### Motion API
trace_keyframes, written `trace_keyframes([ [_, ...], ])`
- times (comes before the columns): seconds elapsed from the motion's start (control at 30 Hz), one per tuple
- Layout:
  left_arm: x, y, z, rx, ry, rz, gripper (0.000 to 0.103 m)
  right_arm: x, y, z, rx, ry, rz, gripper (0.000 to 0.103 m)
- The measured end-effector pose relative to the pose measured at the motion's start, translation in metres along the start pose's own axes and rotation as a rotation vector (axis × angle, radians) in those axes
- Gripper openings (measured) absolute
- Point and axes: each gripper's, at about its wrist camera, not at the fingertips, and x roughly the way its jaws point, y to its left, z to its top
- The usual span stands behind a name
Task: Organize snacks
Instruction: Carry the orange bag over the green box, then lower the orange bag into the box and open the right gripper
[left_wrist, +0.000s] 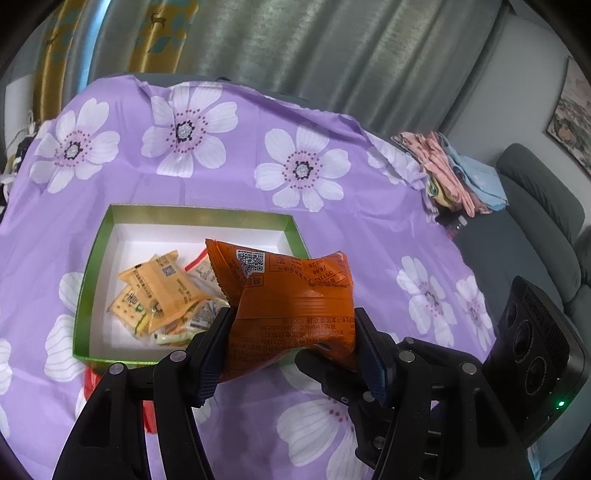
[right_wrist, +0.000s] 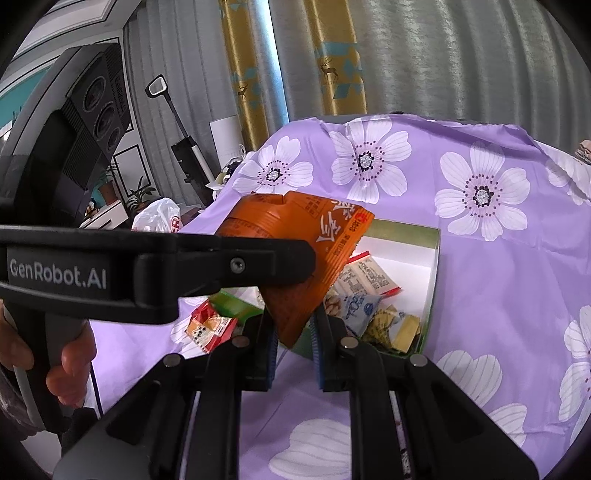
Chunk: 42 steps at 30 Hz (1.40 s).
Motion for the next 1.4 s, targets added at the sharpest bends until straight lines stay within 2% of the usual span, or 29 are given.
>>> trace_keyframes([
  [0.5,0.038,0.022,0.018,-0.029,0.037,0.015,0.064,0.040,-0.025,0.009,0.030,0.044,-0.010,0.016],
  [1.07,0.075,0.048,0.014,-0.071,0.100,0.060,0.064,0.082,-0.035,0.001,0.051,0.148,-0.051,0.021],
  [1.17,0.078,0.052,0.012,-0.085,0.103,0.088,0.064,0.085,-0.036,0.000,0.058,0.156,-0.059,0.025],
  [1.23,0.078,0.056,0.011,-0.094,0.105,0.105,0.067,0.084,-0.035,0.000,0.058,0.152,-0.075,0.038],
  [1.27,0.077,0.058,0.011,-0.099,0.104,0.107,0.068,0.083,-0.035,0.000,0.056,0.151,-0.087,0.048],
  [1.4,0.071,0.060,0.011,-0.102,0.091,0.136,0.072,0.078,-0.034,0.001,0.052,0.143,-0.098,0.053],
])
